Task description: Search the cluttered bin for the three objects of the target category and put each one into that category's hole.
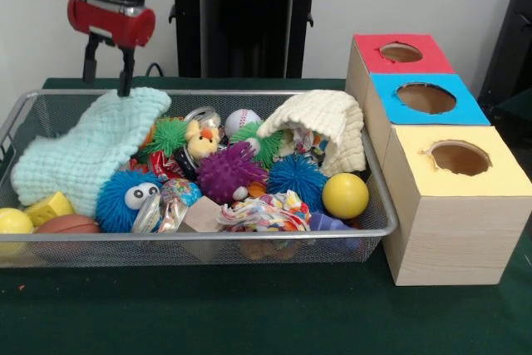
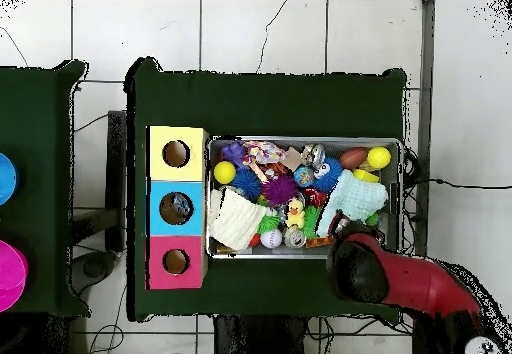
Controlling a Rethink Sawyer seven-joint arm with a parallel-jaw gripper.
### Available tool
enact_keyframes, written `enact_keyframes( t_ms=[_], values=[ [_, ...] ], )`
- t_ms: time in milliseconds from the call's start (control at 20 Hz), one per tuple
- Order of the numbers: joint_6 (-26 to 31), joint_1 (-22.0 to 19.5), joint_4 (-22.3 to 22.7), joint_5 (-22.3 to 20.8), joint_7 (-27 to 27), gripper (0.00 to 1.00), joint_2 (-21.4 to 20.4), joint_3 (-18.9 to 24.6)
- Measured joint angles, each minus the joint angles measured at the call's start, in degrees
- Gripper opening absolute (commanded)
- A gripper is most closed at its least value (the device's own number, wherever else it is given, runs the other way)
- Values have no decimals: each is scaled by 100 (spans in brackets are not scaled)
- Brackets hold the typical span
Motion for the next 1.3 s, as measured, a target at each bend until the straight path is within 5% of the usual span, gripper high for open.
enact_keyframes(
  t_ms=[300, 550, 750, 1100, 1300],
  values=[
    [200, -889, 601, 412, 0, 100, -651, 858],
    [216, -1332, 823, 652, 0, 100, -658, 1471],
    [406, -1704, 1132, 1305, 0, 100, -473, 2104],
    [740, -1811, 1842, 2424, 0, 100, -196, 2767],
    [740, -1795, 2126, 2650, 0, 100, -88, 2906]
  ],
)
